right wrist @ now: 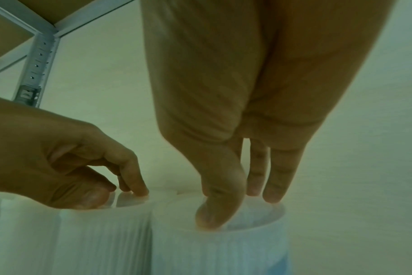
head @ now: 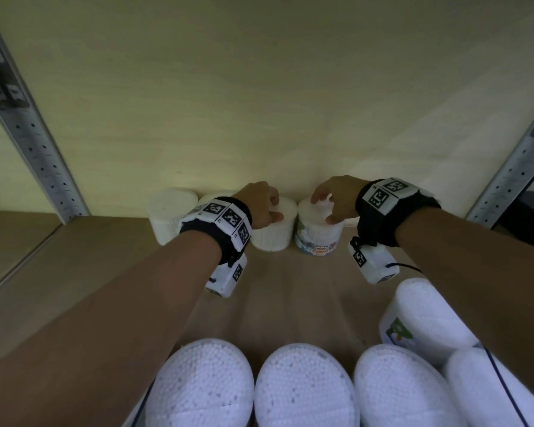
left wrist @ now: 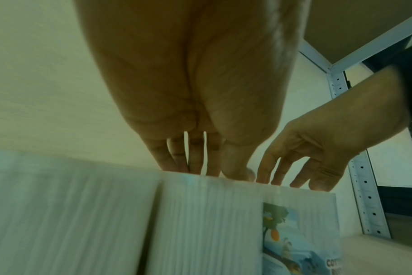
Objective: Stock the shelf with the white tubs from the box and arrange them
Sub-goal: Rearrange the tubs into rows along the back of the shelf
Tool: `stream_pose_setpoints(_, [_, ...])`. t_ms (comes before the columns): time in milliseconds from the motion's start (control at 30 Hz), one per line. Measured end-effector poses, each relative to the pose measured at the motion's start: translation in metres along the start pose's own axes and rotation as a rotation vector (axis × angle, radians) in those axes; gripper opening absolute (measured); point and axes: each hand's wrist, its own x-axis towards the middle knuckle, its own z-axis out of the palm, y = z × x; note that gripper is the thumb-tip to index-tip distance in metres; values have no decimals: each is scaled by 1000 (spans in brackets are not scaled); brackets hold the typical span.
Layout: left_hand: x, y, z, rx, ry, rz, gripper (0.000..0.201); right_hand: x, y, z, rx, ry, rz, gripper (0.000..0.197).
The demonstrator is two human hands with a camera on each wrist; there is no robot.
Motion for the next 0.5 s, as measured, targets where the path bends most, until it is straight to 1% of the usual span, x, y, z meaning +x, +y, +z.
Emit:
stream_pose_setpoints(267, [-1,-1,-3,-30,-33,4,42,3,-1,2,-32,26,-8,55])
stream_pose_setpoints(433, [1,-5,-10,-63,-116,43,39,6,0,4,-16,30,-7,54])
stream_pose_setpoints(500, [1,-4,-11,-52,-139,58,41,6,2,5,-8,36,-9,54])
